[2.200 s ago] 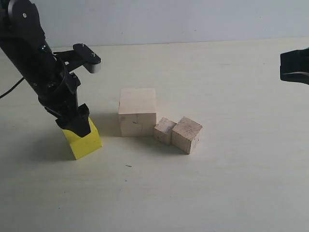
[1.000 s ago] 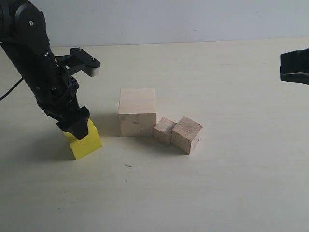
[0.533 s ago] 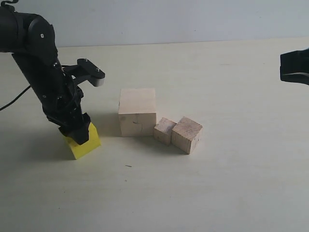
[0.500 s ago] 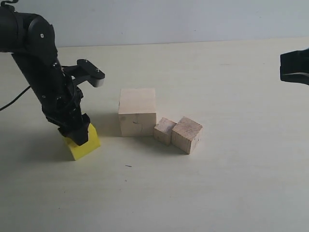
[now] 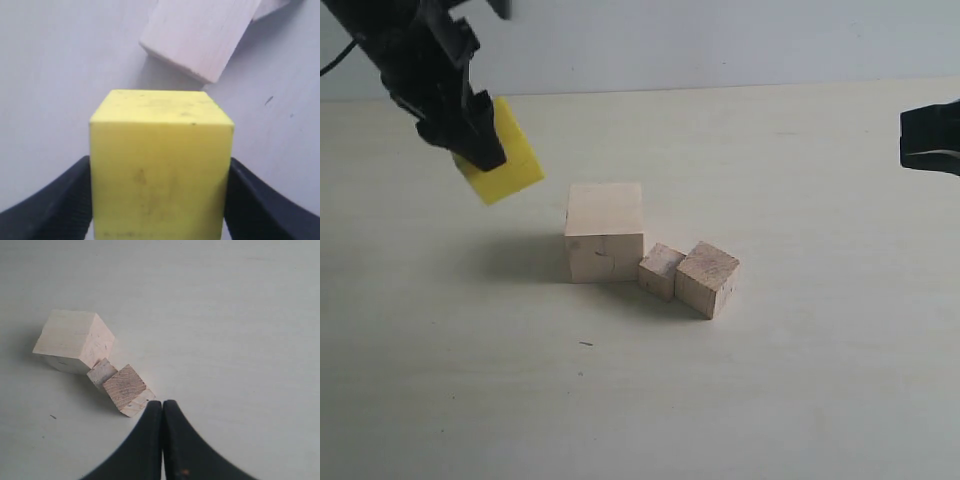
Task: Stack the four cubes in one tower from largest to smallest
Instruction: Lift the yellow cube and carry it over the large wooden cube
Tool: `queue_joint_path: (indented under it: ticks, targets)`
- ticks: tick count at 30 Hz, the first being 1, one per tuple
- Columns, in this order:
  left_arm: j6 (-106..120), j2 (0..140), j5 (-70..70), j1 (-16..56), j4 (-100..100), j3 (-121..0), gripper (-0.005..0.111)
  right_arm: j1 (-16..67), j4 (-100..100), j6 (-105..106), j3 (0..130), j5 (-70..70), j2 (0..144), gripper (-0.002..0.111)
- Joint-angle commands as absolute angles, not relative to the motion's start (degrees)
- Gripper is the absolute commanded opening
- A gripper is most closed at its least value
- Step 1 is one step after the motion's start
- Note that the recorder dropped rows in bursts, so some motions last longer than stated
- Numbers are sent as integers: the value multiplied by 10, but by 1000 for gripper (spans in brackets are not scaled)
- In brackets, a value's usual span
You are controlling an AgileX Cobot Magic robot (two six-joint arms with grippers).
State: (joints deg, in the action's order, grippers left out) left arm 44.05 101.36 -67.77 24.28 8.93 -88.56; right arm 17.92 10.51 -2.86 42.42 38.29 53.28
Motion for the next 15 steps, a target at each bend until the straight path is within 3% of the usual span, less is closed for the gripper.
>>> queue_joint_path:
  ticks: [1, 15]
  targets:
    - [555, 1026, -700, 246, 141, -963, 0, 182, 105, -25, 429, 378, 534, 0]
    - [522, 1131, -700, 316, 79, -1073, 0, 182, 105, -25, 429, 377, 534, 0]
